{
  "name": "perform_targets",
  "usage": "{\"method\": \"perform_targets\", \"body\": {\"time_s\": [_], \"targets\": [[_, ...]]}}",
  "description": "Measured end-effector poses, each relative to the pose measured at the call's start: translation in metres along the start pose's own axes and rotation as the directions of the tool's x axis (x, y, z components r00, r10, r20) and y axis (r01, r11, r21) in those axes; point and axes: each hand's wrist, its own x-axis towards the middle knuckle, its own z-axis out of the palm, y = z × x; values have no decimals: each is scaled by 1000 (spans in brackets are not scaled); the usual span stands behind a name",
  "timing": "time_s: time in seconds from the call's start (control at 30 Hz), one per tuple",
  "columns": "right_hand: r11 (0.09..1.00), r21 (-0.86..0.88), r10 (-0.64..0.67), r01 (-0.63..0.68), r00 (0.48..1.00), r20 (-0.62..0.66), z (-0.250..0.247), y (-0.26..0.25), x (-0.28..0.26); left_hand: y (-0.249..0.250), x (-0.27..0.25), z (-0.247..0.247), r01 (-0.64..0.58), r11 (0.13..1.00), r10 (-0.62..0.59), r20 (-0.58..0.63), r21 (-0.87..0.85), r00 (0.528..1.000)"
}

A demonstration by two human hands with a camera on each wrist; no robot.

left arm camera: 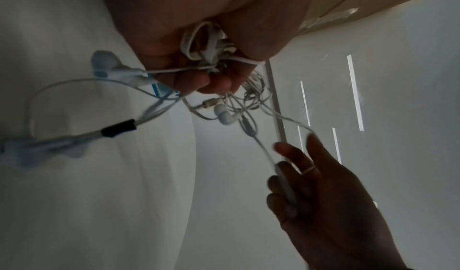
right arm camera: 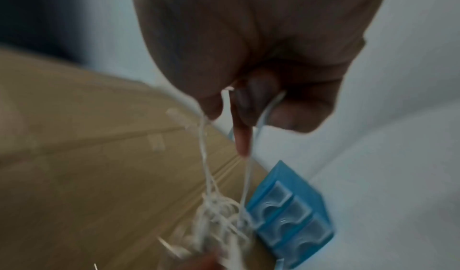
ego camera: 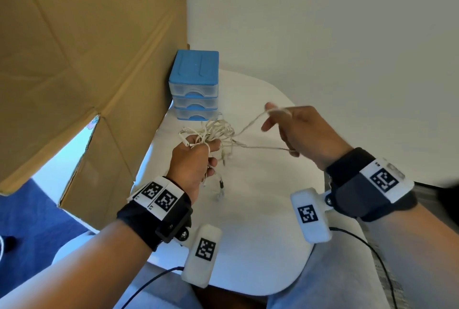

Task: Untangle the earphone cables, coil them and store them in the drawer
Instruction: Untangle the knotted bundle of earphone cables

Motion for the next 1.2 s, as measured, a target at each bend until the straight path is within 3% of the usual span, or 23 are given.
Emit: {"method": "perform_targets", "body": {"time_s": [0.07,0.1,0.2,0.33,0.5,0.6,0.77,0.87,1.0,1.1,1.2], "targets": [[941,-327,-48,88,990,129,1,3,-3,1,-2,1,-12,1000,12,6,-20,1000],[907,-408,-29,101,984,177,0,5,-3,1,-2,1,-17,1000,17,3,-24,1000],[928,-366,26,75,965,262,-1,6,-5,2,-3,1,-21,1000,21,1,-23,1000],[936,-329,-15,124,949,315,-1,4,-7,-1,-7,2,-58,997,60,37,-53,998],[783,-605,27,144,964,265,1,14,-3,-1,-9,5,-5,974,46,175,-225,983],[730,-668,58,146,960,272,5,17,-5,0,-14,8,27,968,39,258,-250,965],[754,-649,64,105,971,231,-3,15,-5,4,-11,2,-75,987,101,194,-139,976],[882,-466,32,67,979,201,-11,18,-3,3,-7,0,-91,991,108,191,-93,976],[972,-219,-45,87,980,192,-12,11,-6,2,-8,0,-47,991,81,272,-127,959],[993,-107,-16,45,966,258,-4,8,-8,3,-11,0,20,975,59,343,-223,937],[999,19,46,-51,983,179,8,7,-8,7,-12,-2,104,949,27,408,-297,912]]}}
